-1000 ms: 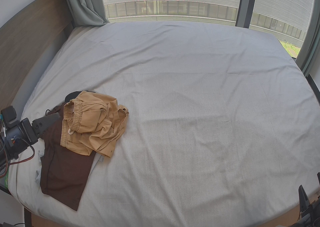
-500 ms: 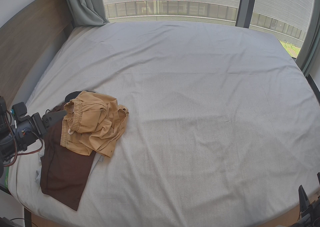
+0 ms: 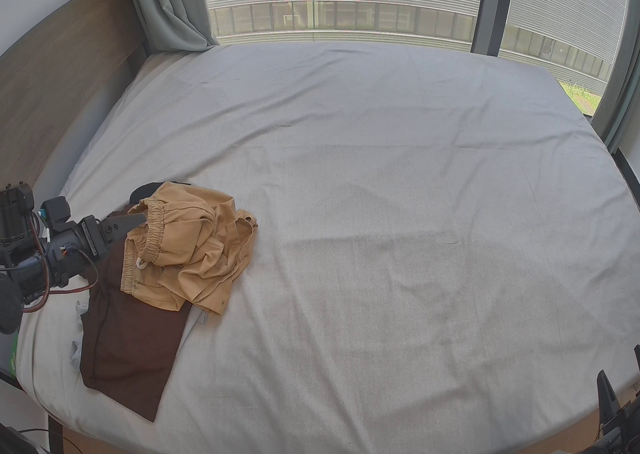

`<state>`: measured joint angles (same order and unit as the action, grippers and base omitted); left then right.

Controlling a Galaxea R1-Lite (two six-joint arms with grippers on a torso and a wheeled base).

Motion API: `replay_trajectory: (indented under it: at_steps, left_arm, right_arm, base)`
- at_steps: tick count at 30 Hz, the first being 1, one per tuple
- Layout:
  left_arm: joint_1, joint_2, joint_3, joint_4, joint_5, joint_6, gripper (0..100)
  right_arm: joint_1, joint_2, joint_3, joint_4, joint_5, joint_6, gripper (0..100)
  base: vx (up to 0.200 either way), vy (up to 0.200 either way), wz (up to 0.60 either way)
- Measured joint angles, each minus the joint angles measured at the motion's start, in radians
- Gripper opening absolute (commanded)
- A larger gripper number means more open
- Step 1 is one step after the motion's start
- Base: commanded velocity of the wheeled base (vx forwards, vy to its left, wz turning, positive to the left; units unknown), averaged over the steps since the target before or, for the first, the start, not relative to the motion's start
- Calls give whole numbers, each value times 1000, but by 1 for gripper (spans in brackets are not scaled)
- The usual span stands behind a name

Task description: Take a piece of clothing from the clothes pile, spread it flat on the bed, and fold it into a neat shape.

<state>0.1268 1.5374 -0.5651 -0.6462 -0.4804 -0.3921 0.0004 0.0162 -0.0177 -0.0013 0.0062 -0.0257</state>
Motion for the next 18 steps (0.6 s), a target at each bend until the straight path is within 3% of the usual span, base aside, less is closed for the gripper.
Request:
replay_trajectory:
  at_steps: [18]
  left_arm:
    - [-3, 175, -147, -21, 0, 3, 100]
  right_arm:
    - [0, 0, 0, 0, 0, 0, 100]
  base:
    - [0, 0, 0]
